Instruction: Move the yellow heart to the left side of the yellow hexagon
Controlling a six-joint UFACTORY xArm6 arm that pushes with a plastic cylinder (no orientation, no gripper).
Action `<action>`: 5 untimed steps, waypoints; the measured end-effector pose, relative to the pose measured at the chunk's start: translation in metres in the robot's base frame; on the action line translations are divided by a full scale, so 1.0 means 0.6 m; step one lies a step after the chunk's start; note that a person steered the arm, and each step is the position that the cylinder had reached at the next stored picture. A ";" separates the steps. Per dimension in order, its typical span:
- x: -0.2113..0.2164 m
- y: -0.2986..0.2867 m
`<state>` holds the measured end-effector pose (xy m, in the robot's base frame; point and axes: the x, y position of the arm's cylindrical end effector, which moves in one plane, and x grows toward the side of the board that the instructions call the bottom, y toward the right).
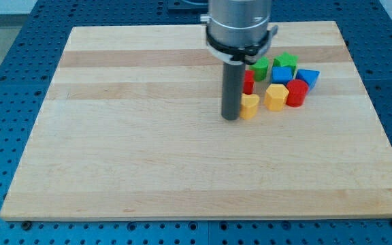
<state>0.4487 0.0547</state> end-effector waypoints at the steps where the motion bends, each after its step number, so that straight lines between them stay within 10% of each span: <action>1: 0.019 0.019; 5: 0.009 0.069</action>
